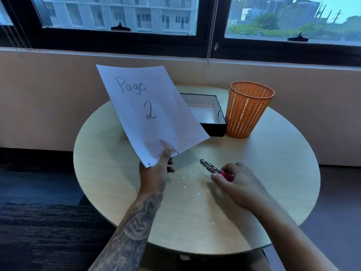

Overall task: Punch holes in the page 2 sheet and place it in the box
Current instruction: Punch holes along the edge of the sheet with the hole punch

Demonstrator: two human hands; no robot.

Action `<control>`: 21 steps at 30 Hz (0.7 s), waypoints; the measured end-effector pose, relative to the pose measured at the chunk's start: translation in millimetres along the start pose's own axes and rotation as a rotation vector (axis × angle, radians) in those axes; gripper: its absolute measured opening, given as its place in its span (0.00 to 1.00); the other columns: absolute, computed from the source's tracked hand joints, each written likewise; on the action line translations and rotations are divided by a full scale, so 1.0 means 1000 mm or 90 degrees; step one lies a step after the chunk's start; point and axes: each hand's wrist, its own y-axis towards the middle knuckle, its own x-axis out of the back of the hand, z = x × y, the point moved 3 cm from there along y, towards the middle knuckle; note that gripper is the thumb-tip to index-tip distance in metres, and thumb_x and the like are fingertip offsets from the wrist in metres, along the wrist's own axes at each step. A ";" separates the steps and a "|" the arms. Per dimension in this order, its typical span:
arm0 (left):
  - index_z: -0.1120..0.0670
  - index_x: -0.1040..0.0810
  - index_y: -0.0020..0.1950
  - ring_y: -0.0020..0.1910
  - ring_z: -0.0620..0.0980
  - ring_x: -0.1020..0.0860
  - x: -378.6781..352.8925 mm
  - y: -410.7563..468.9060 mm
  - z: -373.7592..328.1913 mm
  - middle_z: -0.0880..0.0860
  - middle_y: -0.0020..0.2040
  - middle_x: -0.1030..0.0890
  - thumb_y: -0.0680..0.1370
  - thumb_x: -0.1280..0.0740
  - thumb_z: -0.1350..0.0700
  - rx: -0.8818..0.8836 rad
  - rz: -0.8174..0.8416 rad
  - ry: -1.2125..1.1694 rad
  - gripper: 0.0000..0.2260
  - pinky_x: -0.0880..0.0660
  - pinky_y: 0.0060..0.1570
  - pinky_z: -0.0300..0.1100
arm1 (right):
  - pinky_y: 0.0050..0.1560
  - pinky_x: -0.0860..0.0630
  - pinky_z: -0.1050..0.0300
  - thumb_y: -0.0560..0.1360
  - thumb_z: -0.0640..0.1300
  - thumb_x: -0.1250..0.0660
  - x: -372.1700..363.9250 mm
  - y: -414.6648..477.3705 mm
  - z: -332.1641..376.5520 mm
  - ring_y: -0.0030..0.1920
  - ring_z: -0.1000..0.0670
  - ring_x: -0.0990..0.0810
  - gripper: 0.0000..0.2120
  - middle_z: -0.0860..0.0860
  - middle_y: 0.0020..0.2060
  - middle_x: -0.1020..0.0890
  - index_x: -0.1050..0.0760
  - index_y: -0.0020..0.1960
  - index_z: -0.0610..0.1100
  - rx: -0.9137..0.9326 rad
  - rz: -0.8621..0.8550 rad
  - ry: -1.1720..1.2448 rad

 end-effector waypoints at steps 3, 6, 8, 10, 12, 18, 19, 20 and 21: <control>0.51 0.16 0.41 0.30 0.48 0.23 0.001 -0.002 -0.001 0.50 0.35 0.18 0.77 0.28 0.59 0.002 0.024 0.003 0.06 0.28 0.38 0.52 | 0.55 0.28 0.50 0.71 0.65 0.32 -0.003 -0.004 0.002 0.55 0.49 0.27 0.18 0.55 0.48 0.25 0.23 0.53 0.54 0.024 -0.053 -0.079; 0.53 0.18 0.46 0.34 0.50 0.22 0.001 -0.003 -0.001 0.51 0.37 0.18 0.77 0.28 0.61 -0.008 0.043 0.001 0.03 0.25 0.36 0.48 | 0.54 0.30 0.51 0.70 0.66 0.32 -0.005 -0.007 0.004 0.56 0.49 0.27 0.20 0.55 0.50 0.25 0.24 0.55 0.55 0.040 -0.074 -0.126; 0.53 0.17 0.46 0.35 0.50 0.22 0.001 -0.005 -0.001 0.51 0.37 0.17 0.77 0.28 0.61 -0.012 0.060 0.006 0.03 0.25 0.35 0.47 | 0.57 0.31 0.50 0.69 0.70 0.34 -0.003 -0.003 0.004 0.59 0.49 0.26 0.25 0.55 0.53 0.24 0.25 0.58 0.56 0.041 -0.050 -0.156; 0.51 0.16 0.43 0.35 0.50 0.22 0.001 -0.007 0.000 0.51 0.37 0.17 0.77 0.27 0.60 -0.010 0.079 0.015 0.05 0.26 0.37 0.49 | 0.62 0.30 0.48 0.66 0.76 0.39 0.002 0.003 0.004 0.61 0.50 0.26 0.34 0.56 0.57 0.23 0.26 0.63 0.56 0.030 -0.016 -0.109; 0.48 0.15 0.40 0.33 0.50 0.23 0.001 -0.009 0.000 0.50 0.36 0.18 0.77 0.27 0.59 -0.004 0.092 0.026 0.08 0.27 0.38 0.51 | 0.63 0.26 0.48 0.64 0.79 0.40 0.013 0.007 0.008 0.60 0.52 0.23 0.39 0.55 0.60 0.22 0.25 0.65 0.54 0.016 0.006 0.086; 0.60 0.17 0.49 0.32 0.50 0.24 -0.001 -0.021 -0.004 0.52 0.35 0.20 0.77 0.27 0.57 0.017 0.157 0.057 0.06 0.24 0.36 0.45 | 0.57 0.21 0.51 0.71 0.61 0.33 0.029 0.020 0.036 0.59 0.49 0.18 0.25 0.50 0.61 0.18 0.23 0.63 0.49 -0.002 0.074 0.582; 0.62 0.18 0.49 0.31 0.50 0.24 -0.001 -0.022 -0.004 0.52 0.34 0.20 0.77 0.27 0.57 0.013 0.176 0.067 0.08 0.23 0.36 0.42 | 0.58 0.21 0.47 0.74 0.57 0.32 0.030 0.022 0.040 0.59 0.46 0.17 0.22 0.48 0.59 0.16 0.22 0.62 0.46 -0.019 0.093 0.651; 0.62 0.18 0.48 0.31 0.49 0.23 -0.001 -0.024 -0.005 0.52 0.34 0.20 0.76 0.27 0.56 0.007 0.188 0.079 0.09 0.23 0.36 0.40 | 0.59 0.21 0.46 0.76 0.51 0.31 0.029 0.024 0.042 0.57 0.44 0.16 0.18 0.46 0.58 0.15 0.21 0.62 0.44 -0.031 0.111 0.713; 0.62 0.18 0.48 0.31 0.49 0.23 -0.001 -0.025 -0.005 0.53 0.34 0.19 0.76 0.27 0.55 0.003 0.199 0.094 0.09 0.23 0.36 0.38 | 0.57 0.20 0.46 0.78 0.46 0.32 0.030 0.024 0.045 0.55 0.43 0.15 0.14 0.44 0.55 0.14 0.21 0.61 0.42 -0.039 0.122 0.766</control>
